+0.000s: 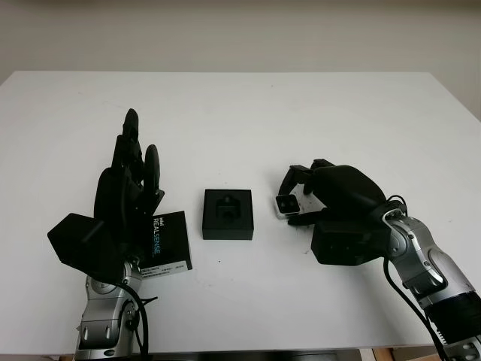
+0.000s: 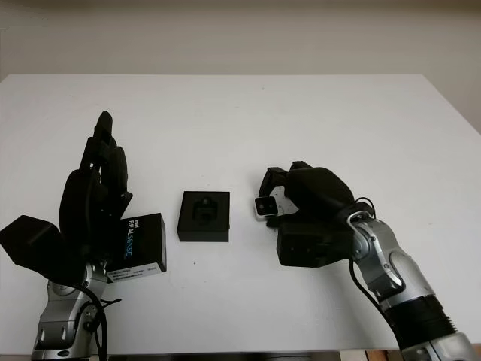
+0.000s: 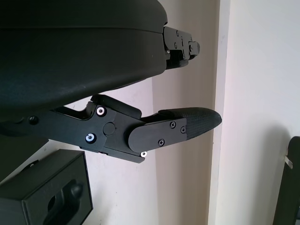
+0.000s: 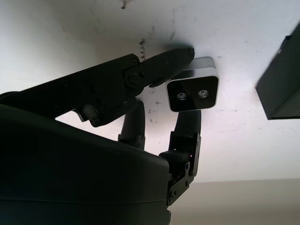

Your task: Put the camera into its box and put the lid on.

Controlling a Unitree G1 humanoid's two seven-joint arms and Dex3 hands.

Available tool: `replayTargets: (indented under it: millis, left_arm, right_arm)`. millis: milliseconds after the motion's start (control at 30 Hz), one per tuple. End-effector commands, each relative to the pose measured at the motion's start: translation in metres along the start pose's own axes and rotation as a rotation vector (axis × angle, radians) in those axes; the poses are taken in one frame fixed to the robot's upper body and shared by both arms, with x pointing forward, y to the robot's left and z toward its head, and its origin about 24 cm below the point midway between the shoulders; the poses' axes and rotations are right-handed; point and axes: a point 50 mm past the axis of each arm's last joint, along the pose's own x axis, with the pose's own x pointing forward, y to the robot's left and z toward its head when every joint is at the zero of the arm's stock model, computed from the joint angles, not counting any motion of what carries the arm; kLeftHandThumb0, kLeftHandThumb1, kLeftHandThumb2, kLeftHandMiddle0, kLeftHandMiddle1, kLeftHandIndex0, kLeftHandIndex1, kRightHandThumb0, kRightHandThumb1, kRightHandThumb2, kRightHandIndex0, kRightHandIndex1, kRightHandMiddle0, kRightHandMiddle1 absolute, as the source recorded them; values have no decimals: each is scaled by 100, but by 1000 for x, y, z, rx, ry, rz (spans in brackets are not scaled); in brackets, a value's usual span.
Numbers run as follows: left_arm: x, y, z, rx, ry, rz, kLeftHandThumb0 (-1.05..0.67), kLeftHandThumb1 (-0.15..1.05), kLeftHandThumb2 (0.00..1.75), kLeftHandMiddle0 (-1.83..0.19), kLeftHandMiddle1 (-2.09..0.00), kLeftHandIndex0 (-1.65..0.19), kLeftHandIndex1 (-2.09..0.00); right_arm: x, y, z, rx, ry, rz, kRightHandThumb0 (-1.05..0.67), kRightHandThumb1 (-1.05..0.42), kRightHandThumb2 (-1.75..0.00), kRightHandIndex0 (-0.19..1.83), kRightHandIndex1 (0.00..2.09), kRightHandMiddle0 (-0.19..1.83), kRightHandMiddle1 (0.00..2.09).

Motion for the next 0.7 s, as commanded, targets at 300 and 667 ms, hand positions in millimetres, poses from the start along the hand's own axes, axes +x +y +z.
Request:
replayTargets:
  millis: [300, 667]
  left_arm:
    - [-1, 0, 2, -1, -15, 1, -59, 105, 55, -1, -6, 0, -5]
    - [-1, -1, 2, -8, -13, 1, -59, 105, 55, -1, -5, 0, -5]
  right_arm:
    - [0, 6, -2, 71, 26, -59, -32, -96, -5, 7, 153, 43, 144]
    - [0, 3, -5, 187, 57, -96, -33, -94, -5, 13, 98, 40, 153]
